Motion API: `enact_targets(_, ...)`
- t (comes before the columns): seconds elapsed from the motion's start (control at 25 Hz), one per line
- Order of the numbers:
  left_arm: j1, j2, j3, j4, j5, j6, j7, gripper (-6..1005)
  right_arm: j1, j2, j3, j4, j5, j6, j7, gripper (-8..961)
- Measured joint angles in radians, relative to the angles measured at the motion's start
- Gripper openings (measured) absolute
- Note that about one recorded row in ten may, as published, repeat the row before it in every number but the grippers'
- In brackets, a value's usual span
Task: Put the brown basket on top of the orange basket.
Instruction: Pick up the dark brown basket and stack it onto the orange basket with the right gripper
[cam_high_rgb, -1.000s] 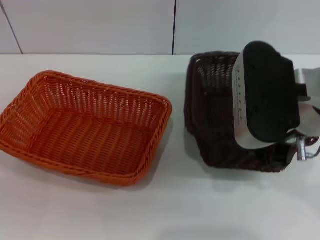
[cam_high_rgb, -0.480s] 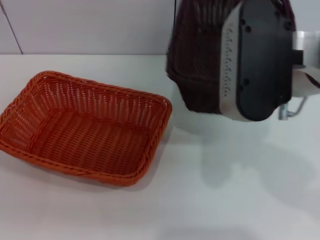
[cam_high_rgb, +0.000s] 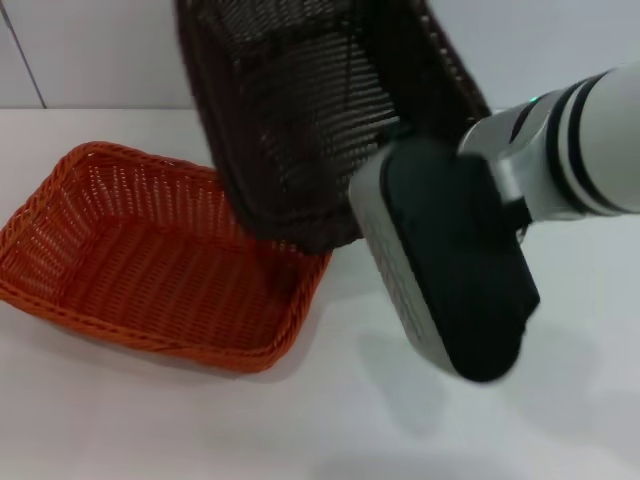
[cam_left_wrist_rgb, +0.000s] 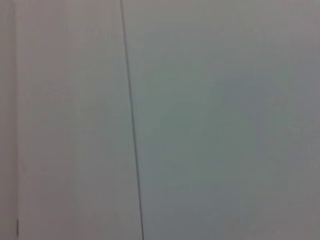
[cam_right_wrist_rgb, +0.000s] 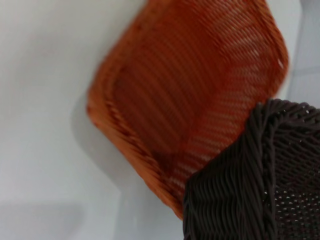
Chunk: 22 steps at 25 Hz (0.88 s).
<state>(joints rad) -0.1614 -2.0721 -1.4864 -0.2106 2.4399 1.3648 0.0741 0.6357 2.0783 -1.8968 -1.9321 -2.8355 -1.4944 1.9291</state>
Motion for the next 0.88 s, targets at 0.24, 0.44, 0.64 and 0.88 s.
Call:
enact_targets(0.24,-0.002,0.0,0.0,-0.001,-0.009,-0.021,-0.015,784,-0.12,-0.001,-0.045,-0.036,0.069,0.158,-0.3,140)
enact_targets(0.44,-0.012,0.0,0.0,-0.001,-0.011,-0.066,-0.015,784,-0.146,-0.003,-0.046,-0.034,0.106,0.218,-0.407,141)
enact_targets(0.64,-0.02,-0.002,0.0,-0.001,-0.012,-0.083,-0.013,784,-0.162,-0.001,-0.025,0.019,0.205,0.271,-0.561,142)
enact_targets(0.88,-0.02,-0.002,0.004,-0.008,-0.015,-0.086,-0.008,785,-0.164,-0.003,-0.022,0.105,0.246,0.301,-0.671,144)
